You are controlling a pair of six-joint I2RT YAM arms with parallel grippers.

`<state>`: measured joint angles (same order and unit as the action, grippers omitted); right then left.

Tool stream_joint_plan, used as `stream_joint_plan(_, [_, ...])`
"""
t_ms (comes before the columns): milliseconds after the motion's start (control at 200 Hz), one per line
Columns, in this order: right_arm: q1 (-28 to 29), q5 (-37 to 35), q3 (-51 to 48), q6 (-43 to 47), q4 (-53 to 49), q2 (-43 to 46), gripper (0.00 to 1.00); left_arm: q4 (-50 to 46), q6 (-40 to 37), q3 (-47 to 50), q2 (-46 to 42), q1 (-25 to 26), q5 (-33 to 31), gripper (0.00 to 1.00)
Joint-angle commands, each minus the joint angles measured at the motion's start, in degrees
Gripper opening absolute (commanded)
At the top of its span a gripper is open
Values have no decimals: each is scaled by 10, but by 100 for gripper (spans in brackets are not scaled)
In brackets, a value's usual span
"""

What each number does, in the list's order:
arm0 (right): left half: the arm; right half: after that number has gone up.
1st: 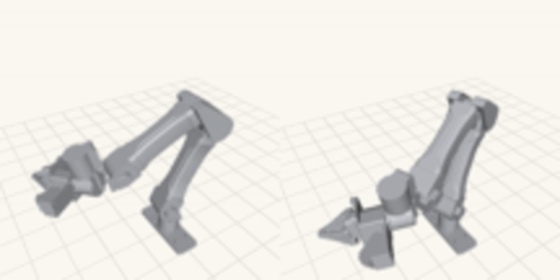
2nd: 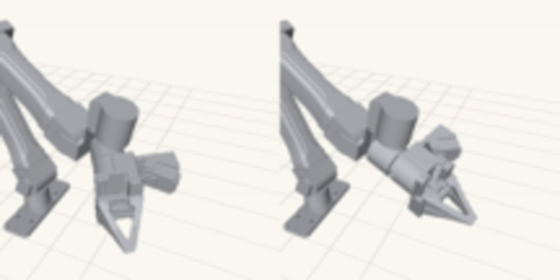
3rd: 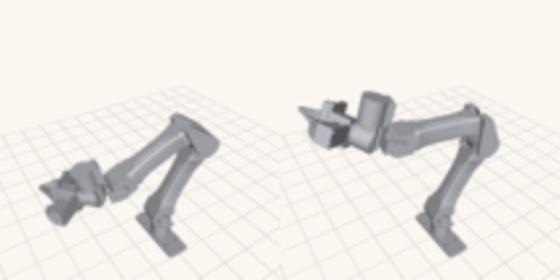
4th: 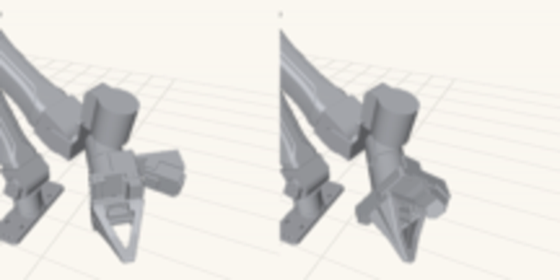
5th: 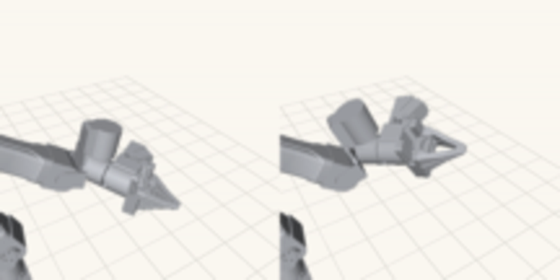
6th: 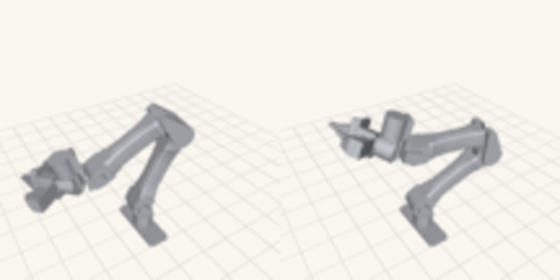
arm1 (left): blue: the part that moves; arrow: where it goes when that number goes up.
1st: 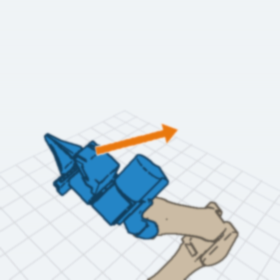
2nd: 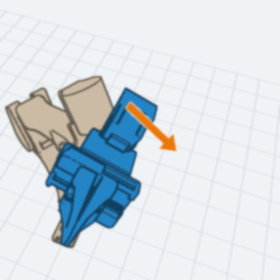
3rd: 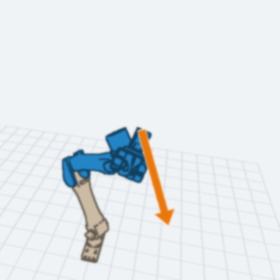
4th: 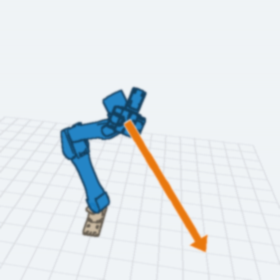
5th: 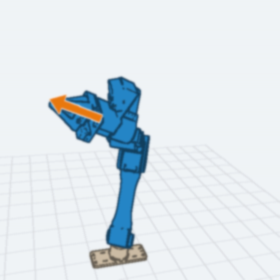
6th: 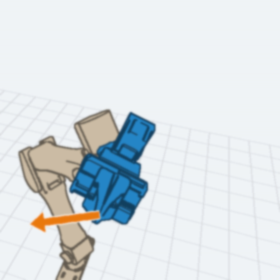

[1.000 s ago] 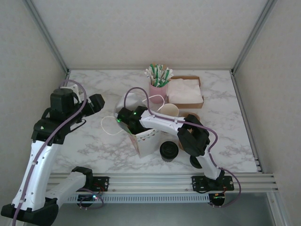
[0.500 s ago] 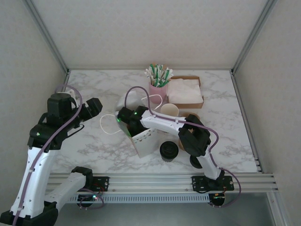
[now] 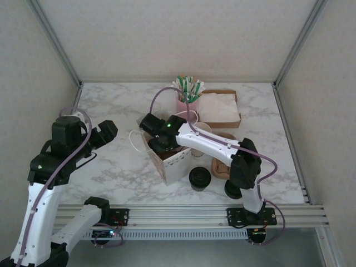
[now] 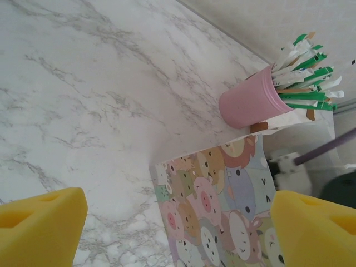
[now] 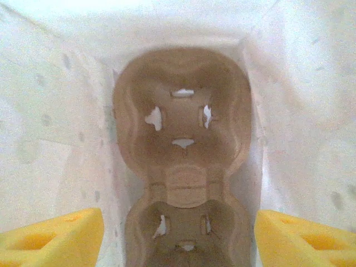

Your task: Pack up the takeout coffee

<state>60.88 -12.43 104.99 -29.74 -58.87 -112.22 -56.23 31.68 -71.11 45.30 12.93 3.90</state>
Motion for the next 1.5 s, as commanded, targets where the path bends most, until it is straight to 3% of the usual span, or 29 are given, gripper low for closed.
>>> stream_joint_plan(0, [0,-22,31,-14,-28,43,73,-19,14,5,-10,3,-10,86])
stream_joint_plan(496, [6,-23,58,-6,0,185,73,6,29,22,-9,4,37,84])
stream_joint_plan(756, [9,-5,14,7,34,264,72,52,25,3,55,4,101,78])
stream_joint_plan(1246, [9,-134,-188,4,-2,510,74,47,34,-22,114,42,107,73])
stream_joint_plan(1492, [10,-181,-320,-1,3,624,75,5,41,-27,95,44,47,75])
